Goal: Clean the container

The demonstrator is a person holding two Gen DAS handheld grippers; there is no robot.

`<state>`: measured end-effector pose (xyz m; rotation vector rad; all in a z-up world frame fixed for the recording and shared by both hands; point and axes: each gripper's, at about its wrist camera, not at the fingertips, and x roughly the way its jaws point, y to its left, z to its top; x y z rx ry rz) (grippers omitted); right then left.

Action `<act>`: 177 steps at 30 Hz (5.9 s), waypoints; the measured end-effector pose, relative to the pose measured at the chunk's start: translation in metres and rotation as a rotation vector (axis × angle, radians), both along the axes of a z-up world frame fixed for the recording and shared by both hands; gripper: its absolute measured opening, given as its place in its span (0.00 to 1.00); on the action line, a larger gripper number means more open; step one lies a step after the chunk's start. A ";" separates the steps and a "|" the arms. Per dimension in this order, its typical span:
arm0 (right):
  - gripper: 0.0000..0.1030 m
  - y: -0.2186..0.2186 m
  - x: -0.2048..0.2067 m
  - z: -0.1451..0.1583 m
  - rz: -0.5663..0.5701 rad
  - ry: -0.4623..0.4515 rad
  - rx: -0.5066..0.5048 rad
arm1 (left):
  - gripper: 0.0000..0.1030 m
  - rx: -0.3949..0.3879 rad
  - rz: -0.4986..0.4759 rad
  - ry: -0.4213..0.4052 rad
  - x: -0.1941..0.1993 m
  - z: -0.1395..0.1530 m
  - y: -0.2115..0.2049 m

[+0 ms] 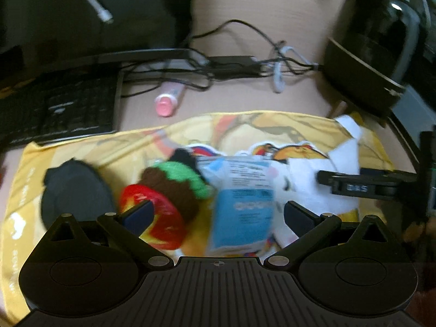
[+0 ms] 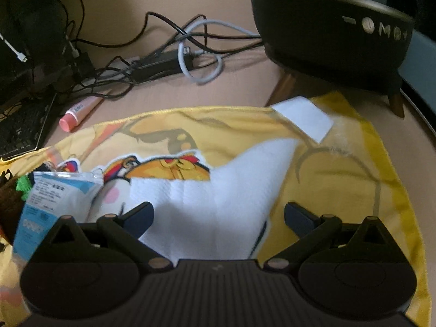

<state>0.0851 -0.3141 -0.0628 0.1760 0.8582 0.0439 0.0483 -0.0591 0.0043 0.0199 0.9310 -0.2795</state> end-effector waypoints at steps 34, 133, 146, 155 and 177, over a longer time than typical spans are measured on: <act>0.62 0.026 0.012 0.003 0.147 -0.047 -0.176 | 1.00 -0.219 -0.165 0.208 0.014 -0.028 0.031; 0.09 0.038 0.089 0.038 0.236 -0.011 0.414 | 1.00 -0.033 -0.299 0.142 0.068 -0.052 -0.050; 0.10 -0.010 0.065 -0.006 0.088 0.098 0.416 | 1.00 -0.056 -0.207 0.093 0.091 -0.064 -0.073; 0.10 -0.021 0.053 0.034 0.107 -0.027 0.436 | 0.59 0.510 -0.604 -0.371 0.037 -0.061 -0.104; 0.10 -0.013 0.037 0.023 0.099 0.024 0.348 | 0.91 0.269 -0.451 -0.229 0.034 -0.041 -0.078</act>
